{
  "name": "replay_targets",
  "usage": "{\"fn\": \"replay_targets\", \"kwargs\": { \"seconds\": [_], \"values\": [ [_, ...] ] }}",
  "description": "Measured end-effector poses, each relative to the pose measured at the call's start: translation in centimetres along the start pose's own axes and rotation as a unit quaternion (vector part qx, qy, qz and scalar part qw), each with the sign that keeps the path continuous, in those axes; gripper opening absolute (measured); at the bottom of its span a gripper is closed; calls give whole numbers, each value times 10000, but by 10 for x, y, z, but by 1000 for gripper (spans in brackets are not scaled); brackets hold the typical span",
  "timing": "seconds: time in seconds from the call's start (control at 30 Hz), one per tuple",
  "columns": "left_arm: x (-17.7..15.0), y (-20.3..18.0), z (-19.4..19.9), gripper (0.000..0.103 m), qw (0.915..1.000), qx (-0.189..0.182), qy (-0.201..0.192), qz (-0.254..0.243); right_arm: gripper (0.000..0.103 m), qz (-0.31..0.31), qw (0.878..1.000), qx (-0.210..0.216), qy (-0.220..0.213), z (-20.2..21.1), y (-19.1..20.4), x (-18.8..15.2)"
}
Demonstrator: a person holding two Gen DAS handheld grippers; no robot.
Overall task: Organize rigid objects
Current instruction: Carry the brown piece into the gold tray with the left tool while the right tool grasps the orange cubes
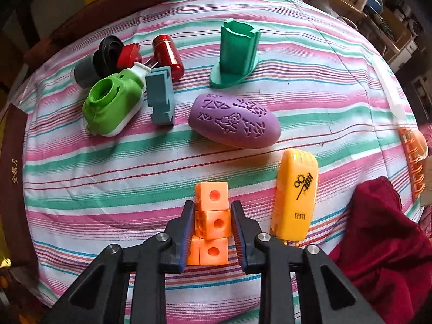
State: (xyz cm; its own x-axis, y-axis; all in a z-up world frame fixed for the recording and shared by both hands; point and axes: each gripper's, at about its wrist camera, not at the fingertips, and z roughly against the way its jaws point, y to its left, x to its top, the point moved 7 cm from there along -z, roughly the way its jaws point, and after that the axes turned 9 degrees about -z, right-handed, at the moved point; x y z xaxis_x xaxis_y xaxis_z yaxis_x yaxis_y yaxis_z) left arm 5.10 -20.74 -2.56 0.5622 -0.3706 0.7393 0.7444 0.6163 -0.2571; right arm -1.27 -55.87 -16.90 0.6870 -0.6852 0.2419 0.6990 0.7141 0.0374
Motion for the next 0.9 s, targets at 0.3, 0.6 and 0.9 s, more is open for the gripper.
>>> {"fn": "replay_targets", "kwargs": {
  "seconds": [0.3,0.6,0.9],
  "values": [
    [1,148,29,36,9885,1281,12,798,27,96,9999,92,19,5,3,0],
    [-6,245,-4,36,9742,1850,522,1181,27,210,9997,148,-23,5,14,-7],
    [-7,279,-30,36,9615,2349,891,1112,27,320,9994,158,-36,9,12,-5]
  ]
}}
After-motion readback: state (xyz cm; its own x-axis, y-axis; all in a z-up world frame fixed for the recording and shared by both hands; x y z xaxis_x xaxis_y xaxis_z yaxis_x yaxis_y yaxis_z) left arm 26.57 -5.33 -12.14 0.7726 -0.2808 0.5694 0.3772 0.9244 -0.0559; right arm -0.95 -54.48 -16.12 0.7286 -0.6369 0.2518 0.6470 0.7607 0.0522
